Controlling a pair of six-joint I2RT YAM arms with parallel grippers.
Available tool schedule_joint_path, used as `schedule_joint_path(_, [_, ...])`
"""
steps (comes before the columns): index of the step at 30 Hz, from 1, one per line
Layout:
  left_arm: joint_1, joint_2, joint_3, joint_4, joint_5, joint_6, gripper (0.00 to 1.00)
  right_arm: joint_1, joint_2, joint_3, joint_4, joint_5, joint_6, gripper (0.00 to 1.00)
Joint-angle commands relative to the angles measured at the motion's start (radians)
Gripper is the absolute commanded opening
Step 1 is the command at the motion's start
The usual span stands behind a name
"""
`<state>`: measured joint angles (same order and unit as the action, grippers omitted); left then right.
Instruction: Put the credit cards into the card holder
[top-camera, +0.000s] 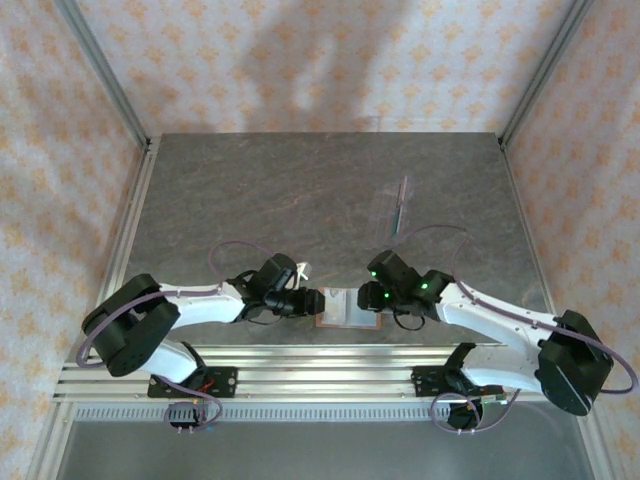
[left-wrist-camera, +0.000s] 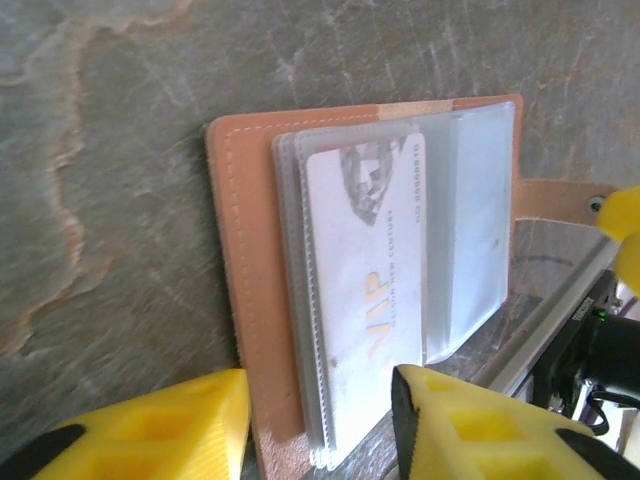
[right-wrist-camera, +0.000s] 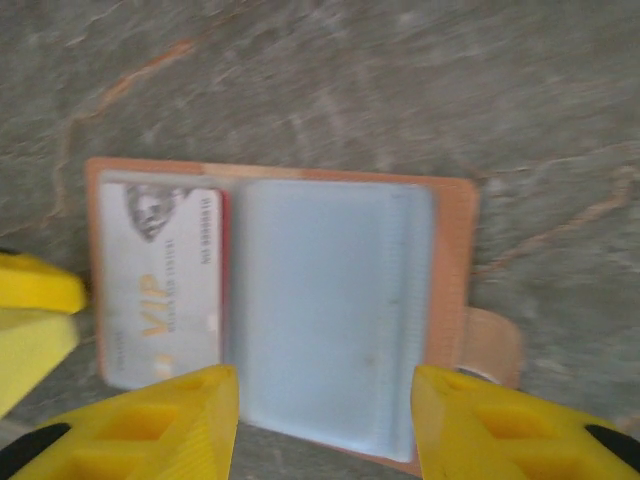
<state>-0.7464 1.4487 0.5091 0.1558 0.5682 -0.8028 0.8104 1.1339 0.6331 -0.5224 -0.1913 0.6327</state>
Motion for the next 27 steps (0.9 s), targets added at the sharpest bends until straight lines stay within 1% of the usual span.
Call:
schedule_joint_path(1, [0.003, -0.030, 0.040, -0.129, -0.072, 0.067, 0.48, -0.009, -0.011, 0.038, -0.141, 0.145, -0.026, 0.49])
schedule_joint_path(5, [0.003, -0.036, 0.038, -0.137, -0.096, 0.086, 0.53, -0.008, -0.009, 0.050, -0.188, 0.199, -0.036, 0.51])
schedule_joint_path(6, [0.003, -0.031, 0.042, -0.141, -0.093, 0.089, 0.52, -0.009, -0.011, 0.048, -0.201, 0.215, -0.034, 0.51])
schedule_joint_path(8, [0.002, -0.023, 0.046, -0.139, -0.082, 0.087, 0.48, -0.011, -0.017, 0.045, -0.221, 0.236, -0.031, 0.52])
schedule_joint_path(10, [0.001, -0.016, 0.040, -0.113, -0.076, 0.076, 0.48, -0.012, -0.030, 0.038, -0.225, 0.237, -0.034, 0.52])
schedule_joint_path(12, [0.001, -0.006, 0.041, -0.099, -0.067, 0.074, 0.48, -0.016, -0.041, 0.020, -0.212, 0.220, -0.036, 0.47])
schedule_joint_path(14, [0.001, 0.005, 0.052, -0.105, -0.061, 0.075, 0.48, -0.023, -0.048, 0.007, -0.199, 0.205, -0.030, 0.45])
schedule_joint_path(17, [0.001, 0.010, 0.055, -0.087, -0.054, 0.067, 0.48, -0.030, -0.057, -0.014, -0.158, 0.149, -0.040, 0.36])
schedule_joint_path(19, [0.001, 0.024, 0.066, -0.080, -0.043, 0.072, 0.49, -0.033, -0.062, -0.035, -0.117, 0.121, -0.047, 0.27])
schedule_joint_path(21, [0.002, 0.039, 0.083, -0.089, -0.034, 0.075, 0.49, -0.038, -0.062, -0.048, -0.087, 0.107, -0.050, 0.20])
schedule_joint_path(23, [-0.001, 0.042, 0.078, -0.061, -0.033, 0.059, 0.49, -0.039, -0.061, -0.053, -0.062, 0.091, -0.061, 0.21])
schedule_joint_path(25, [0.000, 0.045, 0.073, -0.038, -0.030, 0.050, 0.49, -0.040, -0.064, -0.050, -0.056, 0.078, -0.067, 0.34])
schedule_joint_path(27, [-0.001, 0.047, 0.081, -0.053, -0.027, 0.054, 0.48, -0.040, -0.083, -0.045, -0.070, 0.078, -0.068, 0.38])
